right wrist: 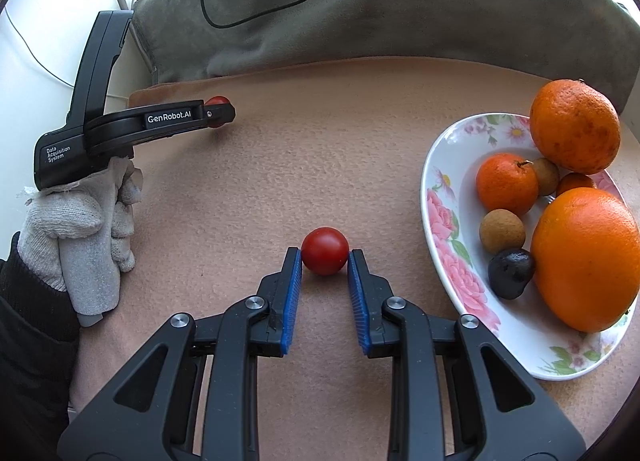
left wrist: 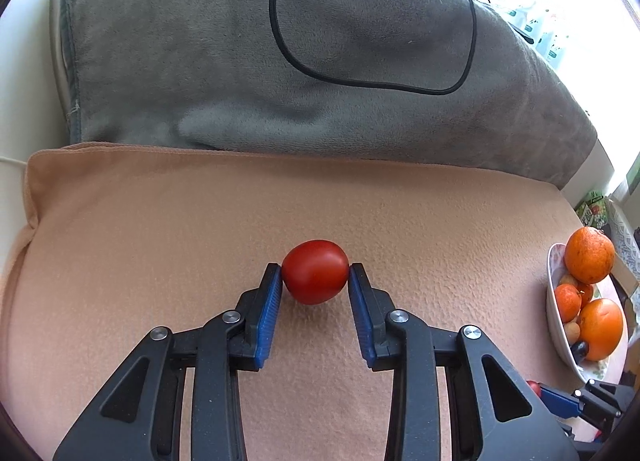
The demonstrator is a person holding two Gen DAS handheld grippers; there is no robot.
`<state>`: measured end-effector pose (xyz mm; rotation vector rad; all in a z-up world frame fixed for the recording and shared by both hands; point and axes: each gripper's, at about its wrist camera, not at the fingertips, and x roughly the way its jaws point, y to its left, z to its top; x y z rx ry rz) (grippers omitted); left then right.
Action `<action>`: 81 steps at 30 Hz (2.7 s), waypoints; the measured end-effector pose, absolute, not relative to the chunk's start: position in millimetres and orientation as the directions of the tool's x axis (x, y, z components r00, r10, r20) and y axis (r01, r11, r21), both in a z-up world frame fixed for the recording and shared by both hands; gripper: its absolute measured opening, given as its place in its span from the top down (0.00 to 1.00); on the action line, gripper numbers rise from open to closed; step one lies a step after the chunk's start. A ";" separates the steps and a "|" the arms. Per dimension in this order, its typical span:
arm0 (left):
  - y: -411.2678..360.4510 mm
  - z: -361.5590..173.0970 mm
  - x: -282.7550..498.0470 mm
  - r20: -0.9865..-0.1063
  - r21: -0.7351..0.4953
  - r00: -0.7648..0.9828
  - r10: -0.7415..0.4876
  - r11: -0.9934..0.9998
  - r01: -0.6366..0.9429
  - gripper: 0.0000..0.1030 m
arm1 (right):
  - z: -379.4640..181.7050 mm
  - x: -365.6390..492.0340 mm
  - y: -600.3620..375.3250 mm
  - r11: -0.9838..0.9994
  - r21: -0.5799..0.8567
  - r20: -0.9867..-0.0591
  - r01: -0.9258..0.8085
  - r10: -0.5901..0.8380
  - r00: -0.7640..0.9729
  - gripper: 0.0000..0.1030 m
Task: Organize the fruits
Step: 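Close the right gripper on a cherry tomato while the left gripper grasps another tomato, then carry the tomato over the plate with the right gripper while the left carries its tomato, then release the tomato onto the plate with the right gripper while the left releases its tomato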
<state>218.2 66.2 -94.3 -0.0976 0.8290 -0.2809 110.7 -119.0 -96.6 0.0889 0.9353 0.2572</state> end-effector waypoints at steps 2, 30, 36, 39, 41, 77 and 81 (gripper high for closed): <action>65.1 -92.3 211.9 -0.710 -0.197 0.643 -0.287 0.958 0.210 0.69 | -95.2 107.9 -120.0 0.965 0.186 -0.779 -0.187 0.260 0.570 0.76; 35.3 -55.2 122.6 -0.639 -0.235 0.684 -0.353 0.936 0.263 0.69 | -59.8 63.9 -145.1 0.942 0.228 -0.704 -0.246 0.334 0.627 0.76; 23.0 -47.2 109.9 -0.625 -0.246 0.688 -0.368 0.930 0.274 0.69 | -50.4 54.9 -159.0 0.937 0.244 -0.682 -0.251 0.350 0.642 0.76; 13.4 -44.5 106.0 -0.621 -0.249 0.685 -0.381 0.925 0.288 0.69 | -44.2 48.0 -169.3 0.936 0.248 -0.667 -0.251 0.353 0.656 0.76; 5.1 -43.3 104.9 -0.619 -0.254 0.679 -0.394 0.919 0.302 0.69 | -40.0 45.5 -175.5 0.937 0.244 -0.659 -0.249 0.349 0.666 0.76; -103.4 -48.2 122.1 -0.636 -0.259 0.575 -0.514 0.844 0.469 0.55 | -27.5 76.3 -274.9 0.968 0.224 -0.644 -0.115 0.235 0.728 0.45; -98.4 -46.3 117.2 -0.632 -0.252 0.584 -0.509 0.848 0.466 0.55 | -24.0 71.1 -284.4 0.967 0.241 -0.634 -0.089 0.226 0.739 0.45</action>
